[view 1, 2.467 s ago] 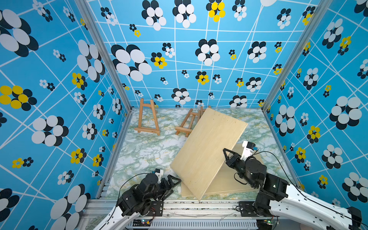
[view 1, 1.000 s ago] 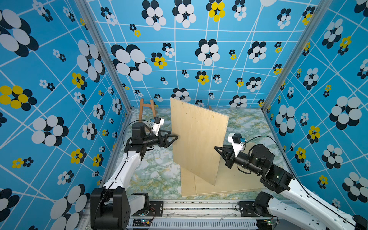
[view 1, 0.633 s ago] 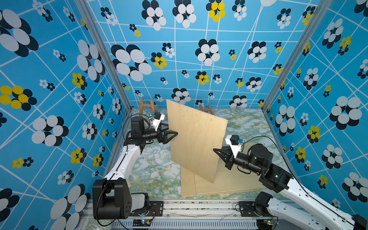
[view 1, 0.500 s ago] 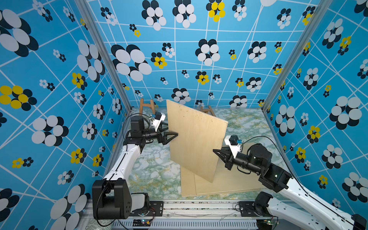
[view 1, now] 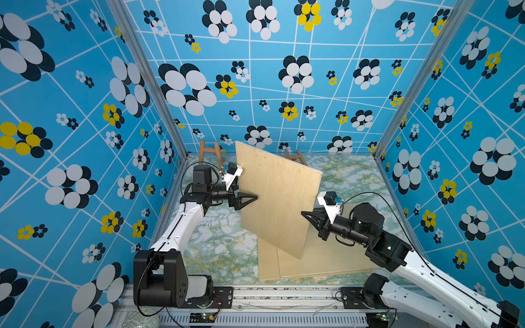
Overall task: Assemble the easel
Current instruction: Pick up the drawing board.
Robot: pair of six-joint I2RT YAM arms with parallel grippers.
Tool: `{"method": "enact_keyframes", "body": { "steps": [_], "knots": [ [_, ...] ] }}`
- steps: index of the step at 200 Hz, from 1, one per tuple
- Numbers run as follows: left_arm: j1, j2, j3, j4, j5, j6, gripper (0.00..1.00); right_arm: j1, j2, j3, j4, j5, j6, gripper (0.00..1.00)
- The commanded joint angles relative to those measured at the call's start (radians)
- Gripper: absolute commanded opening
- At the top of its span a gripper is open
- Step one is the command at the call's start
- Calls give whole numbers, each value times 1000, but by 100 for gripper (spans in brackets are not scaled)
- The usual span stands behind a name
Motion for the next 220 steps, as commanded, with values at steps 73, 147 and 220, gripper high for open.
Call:
{"method": "enact_keyframes", "body": {
  "steps": [73, 147, 220],
  "knots": [
    [-47, 19, 13, -2, 72, -27, 90, -17, 79, -7, 15, 60, -24, 18],
    [-23, 32, 6, 30, 82, -74, 89, -16, 64, -70, 164, -7, -7, 21],
    [-24, 32, -41, 141, 87, -166, 85, -16, 110, -165, 499, -21, 72, 15]
  ]
}}
